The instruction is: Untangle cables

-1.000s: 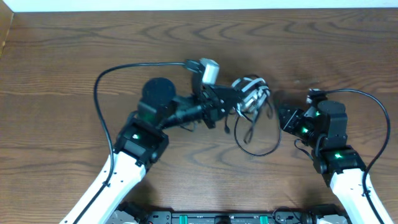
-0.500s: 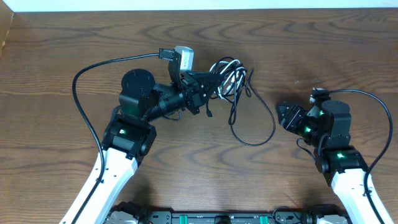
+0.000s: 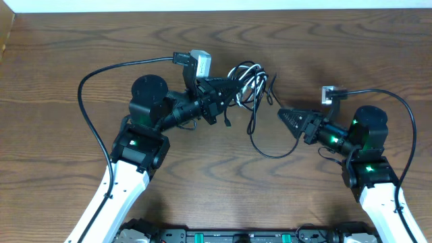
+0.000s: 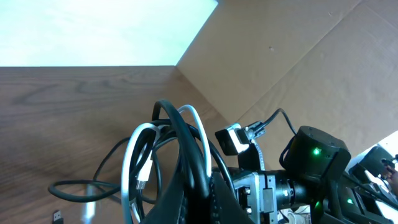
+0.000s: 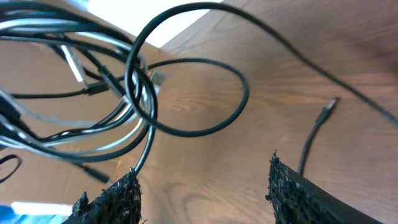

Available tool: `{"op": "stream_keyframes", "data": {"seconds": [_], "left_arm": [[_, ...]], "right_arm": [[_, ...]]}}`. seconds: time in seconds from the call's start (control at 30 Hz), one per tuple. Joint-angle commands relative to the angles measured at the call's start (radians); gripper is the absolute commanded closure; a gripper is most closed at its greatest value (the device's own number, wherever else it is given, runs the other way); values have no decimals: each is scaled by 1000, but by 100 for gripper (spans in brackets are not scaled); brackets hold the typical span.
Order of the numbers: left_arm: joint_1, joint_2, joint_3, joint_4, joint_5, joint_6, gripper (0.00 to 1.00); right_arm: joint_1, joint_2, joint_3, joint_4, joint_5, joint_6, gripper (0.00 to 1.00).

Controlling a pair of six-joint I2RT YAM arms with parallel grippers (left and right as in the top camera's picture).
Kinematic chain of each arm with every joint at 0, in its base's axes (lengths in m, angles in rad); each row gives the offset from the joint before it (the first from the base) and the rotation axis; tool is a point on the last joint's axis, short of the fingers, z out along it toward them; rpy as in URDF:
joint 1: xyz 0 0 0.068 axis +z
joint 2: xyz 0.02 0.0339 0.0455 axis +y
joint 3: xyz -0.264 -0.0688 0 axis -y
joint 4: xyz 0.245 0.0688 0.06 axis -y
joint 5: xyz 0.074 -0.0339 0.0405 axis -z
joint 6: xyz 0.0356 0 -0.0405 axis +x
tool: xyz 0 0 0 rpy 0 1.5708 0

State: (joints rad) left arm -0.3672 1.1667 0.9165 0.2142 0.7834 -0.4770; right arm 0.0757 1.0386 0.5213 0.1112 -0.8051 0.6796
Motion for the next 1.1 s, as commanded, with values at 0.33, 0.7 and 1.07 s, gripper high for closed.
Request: {"op": "stream_keyframes", "data": {"seconds": [0.33, 0.7, 1.07], "left_arm": [[2, -11, 4, 13, 10, 14, 92], [2, -11, 4, 12, 21, -22, 92], [1, -11, 4, 13, 78, -37, 92]], "right_arm": [[-5, 0, 6, 10, -92, 23, 37], [-5, 0, 6, 87, -91, 23, 45], [-5, 0, 6, 88, -83, 23, 46]]}}
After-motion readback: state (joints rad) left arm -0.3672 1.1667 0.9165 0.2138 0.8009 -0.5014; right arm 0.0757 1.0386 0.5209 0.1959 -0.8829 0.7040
